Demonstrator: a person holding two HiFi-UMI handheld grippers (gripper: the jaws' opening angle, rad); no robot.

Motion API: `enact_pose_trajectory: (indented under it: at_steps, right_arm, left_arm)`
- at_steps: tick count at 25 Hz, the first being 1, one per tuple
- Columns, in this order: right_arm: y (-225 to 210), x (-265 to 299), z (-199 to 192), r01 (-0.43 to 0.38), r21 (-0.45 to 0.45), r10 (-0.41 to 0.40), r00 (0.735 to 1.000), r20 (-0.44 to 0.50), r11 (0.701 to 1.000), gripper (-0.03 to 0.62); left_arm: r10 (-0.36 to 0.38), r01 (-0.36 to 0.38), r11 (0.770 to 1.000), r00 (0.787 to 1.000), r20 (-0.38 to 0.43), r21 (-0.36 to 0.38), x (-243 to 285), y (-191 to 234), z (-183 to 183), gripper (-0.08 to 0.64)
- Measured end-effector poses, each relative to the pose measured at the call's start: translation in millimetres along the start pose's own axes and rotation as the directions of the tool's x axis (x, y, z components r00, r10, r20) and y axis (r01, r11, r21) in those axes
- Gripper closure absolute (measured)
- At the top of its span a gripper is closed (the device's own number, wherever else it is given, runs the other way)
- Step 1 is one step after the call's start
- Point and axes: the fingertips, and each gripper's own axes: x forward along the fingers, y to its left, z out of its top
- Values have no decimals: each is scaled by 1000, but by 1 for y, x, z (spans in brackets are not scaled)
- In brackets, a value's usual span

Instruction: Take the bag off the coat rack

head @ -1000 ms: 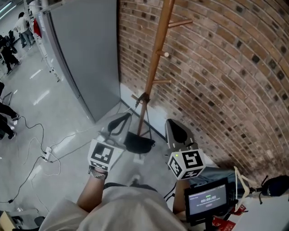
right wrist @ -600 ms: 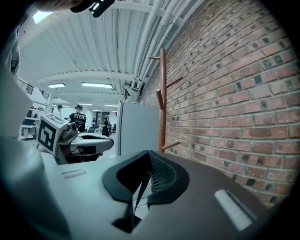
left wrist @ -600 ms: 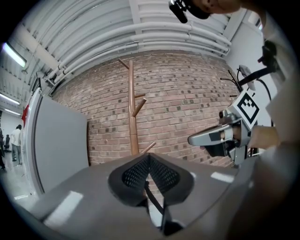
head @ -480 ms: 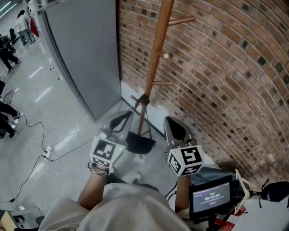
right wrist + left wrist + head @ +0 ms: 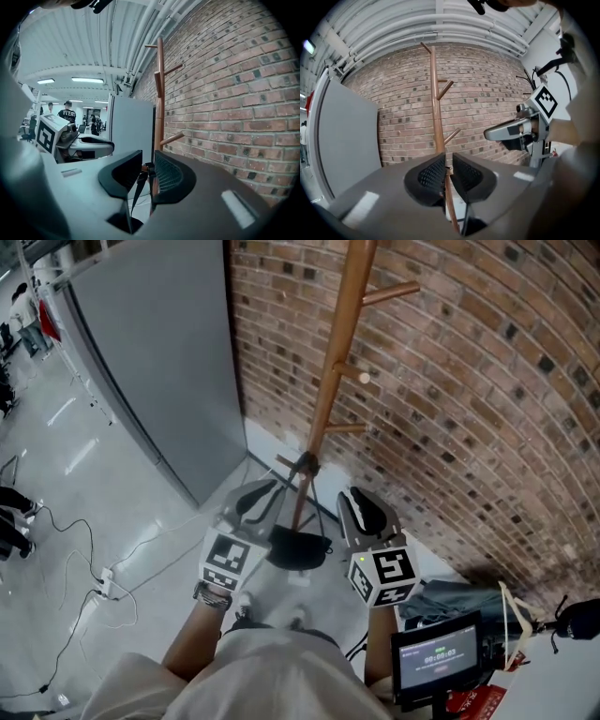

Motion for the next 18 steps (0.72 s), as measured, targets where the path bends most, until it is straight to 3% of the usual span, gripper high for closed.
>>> enact_pose_trajectory:
  at_steps: [8, 18]
  right_arm:
    - [-4, 34, -33, 33, 20, -31, 996, -88, 999, 462]
    - [-12, 76, -90, -6, 84, 23, 979, -201, 996, 433]
  left_arm:
    - [-72, 73, 997, 994, -77, -1, 24, 16, -42, 472]
    - [-164, 160, 986, 968, -188, -35, 62, 15, -106, 410]
